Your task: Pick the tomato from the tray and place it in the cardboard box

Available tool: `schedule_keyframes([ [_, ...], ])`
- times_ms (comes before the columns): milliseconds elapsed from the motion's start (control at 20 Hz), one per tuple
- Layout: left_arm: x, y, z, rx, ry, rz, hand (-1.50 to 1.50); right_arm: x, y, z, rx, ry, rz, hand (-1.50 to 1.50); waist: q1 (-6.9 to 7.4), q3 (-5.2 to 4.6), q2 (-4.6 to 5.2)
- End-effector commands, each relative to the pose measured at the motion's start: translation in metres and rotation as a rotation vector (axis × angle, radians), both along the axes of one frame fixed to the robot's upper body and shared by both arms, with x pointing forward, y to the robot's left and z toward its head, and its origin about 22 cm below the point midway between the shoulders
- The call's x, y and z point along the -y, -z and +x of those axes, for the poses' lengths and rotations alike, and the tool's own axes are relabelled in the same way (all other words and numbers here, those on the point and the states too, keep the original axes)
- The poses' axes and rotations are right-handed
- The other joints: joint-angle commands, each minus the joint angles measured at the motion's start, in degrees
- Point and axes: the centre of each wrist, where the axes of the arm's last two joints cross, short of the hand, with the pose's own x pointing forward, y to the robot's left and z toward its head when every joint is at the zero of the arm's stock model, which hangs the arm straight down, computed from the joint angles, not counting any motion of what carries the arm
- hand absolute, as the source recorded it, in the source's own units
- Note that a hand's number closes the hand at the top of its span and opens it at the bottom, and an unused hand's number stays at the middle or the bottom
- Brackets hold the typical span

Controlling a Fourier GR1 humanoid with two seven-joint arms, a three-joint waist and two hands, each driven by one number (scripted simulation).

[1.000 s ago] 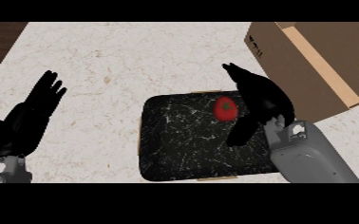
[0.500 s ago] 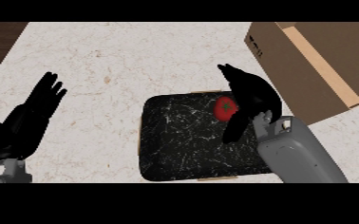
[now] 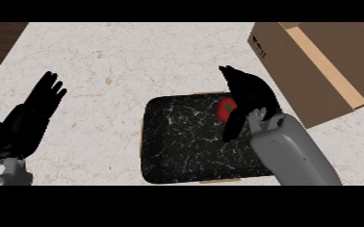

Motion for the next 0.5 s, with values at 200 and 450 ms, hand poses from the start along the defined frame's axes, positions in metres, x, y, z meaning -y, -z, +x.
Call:
schedule_keyframes([
  [200,0.014,-0.002,-0.013,-0.001,0.013,-0.013,0.0,0.01,0.018,0.0,-0.075,0.025,-0.085,-1.5,0.1,0.02,-0.05],
  [450,0.0,-0.004,0.003,0.0,-0.01,0.008,0.0,0.006,0.037,0.024,-0.075,0.032,-0.077,-1.5,0.17,0.01,0.1],
])
